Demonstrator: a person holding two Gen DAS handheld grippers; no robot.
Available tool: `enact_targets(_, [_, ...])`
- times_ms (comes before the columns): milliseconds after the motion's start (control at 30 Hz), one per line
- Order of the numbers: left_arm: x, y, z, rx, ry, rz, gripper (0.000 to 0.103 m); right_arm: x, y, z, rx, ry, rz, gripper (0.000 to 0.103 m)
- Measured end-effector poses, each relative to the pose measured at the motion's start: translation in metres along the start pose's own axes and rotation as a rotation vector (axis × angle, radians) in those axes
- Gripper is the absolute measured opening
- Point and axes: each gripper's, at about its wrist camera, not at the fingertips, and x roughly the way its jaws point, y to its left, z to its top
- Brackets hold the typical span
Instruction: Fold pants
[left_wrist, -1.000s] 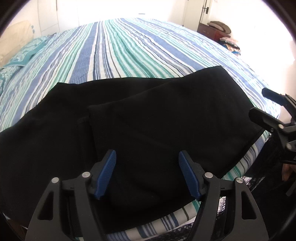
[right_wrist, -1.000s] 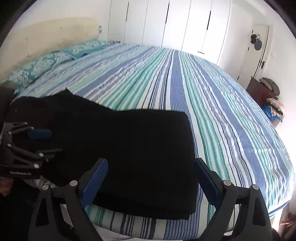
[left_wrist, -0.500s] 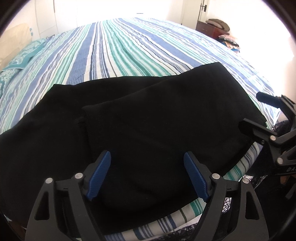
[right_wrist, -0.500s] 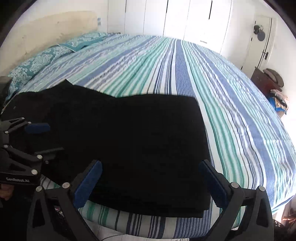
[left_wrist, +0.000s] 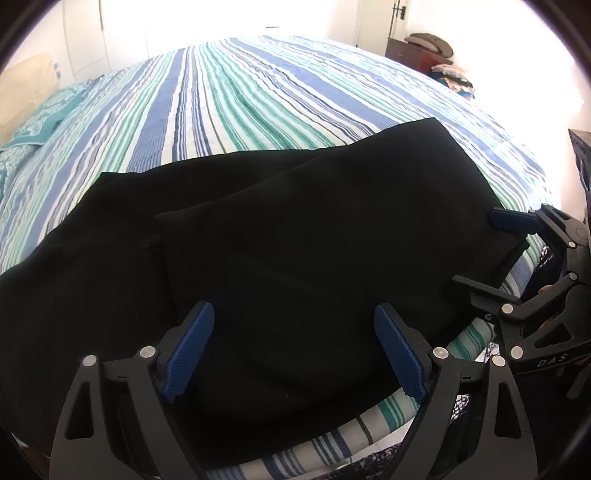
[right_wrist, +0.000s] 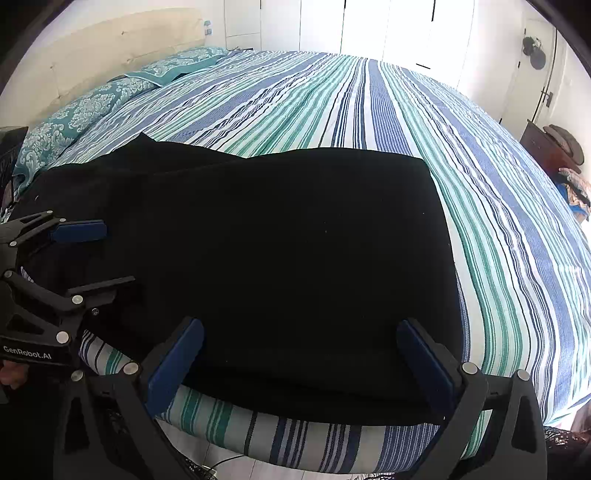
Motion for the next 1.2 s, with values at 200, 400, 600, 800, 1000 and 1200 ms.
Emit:
enact_targets(200, [-0.018,0.001,0.000,-0.029,-0.068,0.003,0.088,-0.005,-0.001,-0.001,0.002,-0.027,0.004,0.103])
enact_targets(400, [-0.082,0.041,0.007,-0.113,-0.214,0.034,0.091,-0.041,-0.001,0.007,-0.016,-0.160,-0.007,0.103])
enact_targets(600, [-0.121,0.177,-0.027,-0.471,-0.238,0.218,0.092,-0.054,-0.005,0.007,-0.015,-0.181,0.004,0.103])
enact_targets(800, [-0.151,0.316,-0.119,-1.038,-0.260,0.404,0.092,-0.055,-0.004,0.004,-0.032,-0.167,0.024,0.103])
enact_targets(1000, [-0.110,0.328,-0.147,-1.113,-0.194,0.213,0.091,-0.051,-0.001,0.000,-0.037,-0.146,0.027,0.103])
enact_targets(1200, [-0.111,0.312,-0.136,-1.097,-0.276,0.174,0.083,-0.051,-0.003,0.001,-0.025,-0.138,0.016,0.103])
